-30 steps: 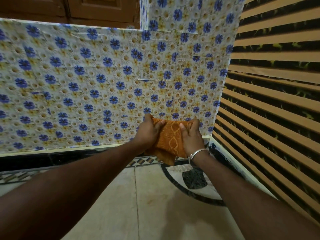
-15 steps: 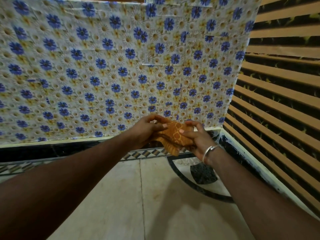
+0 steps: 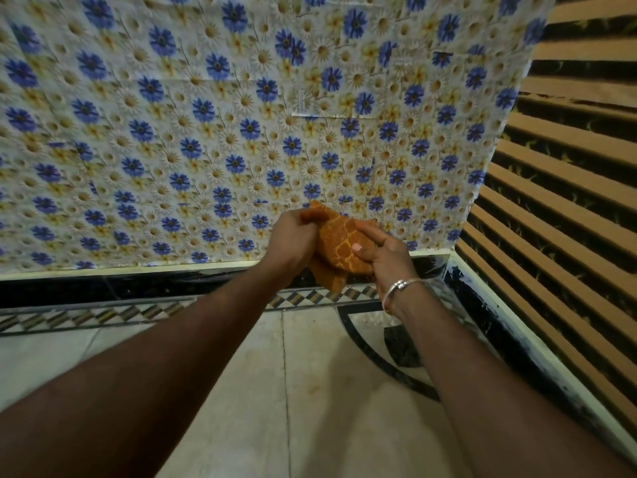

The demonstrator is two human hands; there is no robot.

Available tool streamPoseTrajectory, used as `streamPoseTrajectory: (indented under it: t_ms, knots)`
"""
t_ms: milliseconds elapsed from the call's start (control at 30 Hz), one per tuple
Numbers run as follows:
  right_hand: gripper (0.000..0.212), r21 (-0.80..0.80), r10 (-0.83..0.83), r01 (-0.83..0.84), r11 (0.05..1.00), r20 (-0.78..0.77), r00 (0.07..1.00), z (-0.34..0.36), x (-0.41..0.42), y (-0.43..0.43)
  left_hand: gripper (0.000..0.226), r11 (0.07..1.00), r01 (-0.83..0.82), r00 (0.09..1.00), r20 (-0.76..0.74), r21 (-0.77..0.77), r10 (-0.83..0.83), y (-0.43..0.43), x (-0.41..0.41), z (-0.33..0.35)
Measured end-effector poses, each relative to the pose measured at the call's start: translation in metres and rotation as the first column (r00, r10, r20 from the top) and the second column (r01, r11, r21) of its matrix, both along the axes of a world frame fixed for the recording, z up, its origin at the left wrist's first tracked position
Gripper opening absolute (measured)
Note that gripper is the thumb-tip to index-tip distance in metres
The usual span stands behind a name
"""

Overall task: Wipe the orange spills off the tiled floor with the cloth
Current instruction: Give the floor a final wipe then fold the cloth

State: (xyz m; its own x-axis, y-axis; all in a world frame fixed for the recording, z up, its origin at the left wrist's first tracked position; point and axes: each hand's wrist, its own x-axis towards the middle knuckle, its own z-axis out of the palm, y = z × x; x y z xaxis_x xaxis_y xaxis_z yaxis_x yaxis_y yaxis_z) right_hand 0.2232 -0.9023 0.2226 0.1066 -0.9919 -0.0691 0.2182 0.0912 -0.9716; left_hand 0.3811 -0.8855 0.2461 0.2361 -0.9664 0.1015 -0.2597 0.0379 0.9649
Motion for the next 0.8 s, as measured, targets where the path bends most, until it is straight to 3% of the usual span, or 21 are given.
streamPoseTrajectory:
  t_ms: [133,267,667,800]
  knots:
    - [0.048,-0.063,-0.01,0.004,0.998,-0.1,0.995,0.082,0.016,-0.018,0.042,0.993,-0.09,0.993,0.072,-0.07,0.095,0.0,0.005,0.074]
    - [0.048,-0.103,0.011,-0.026,0.994,-0.144,0.99,0.185,0.043,-0.035,0.04,0.975,-0.193,0.98,0.025,-0.106,0.197,-0.008,0.025,0.171]
    - [0.046,-0.029,0.126,-0.137,0.99,-0.233,0.964,0.558,0.143,-0.046,0.031,0.943,-0.331,0.944,0.009,-0.028,0.331,0.0,0.123,0.544]
    - [0.048,-0.011,0.163,-0.174,0.985,-0.293,0.942,0.652,0.175,-0.044,0.032,0.939,-0.343,0.938,0.052,-0.01,0.343,0.006,0.155,0.639]
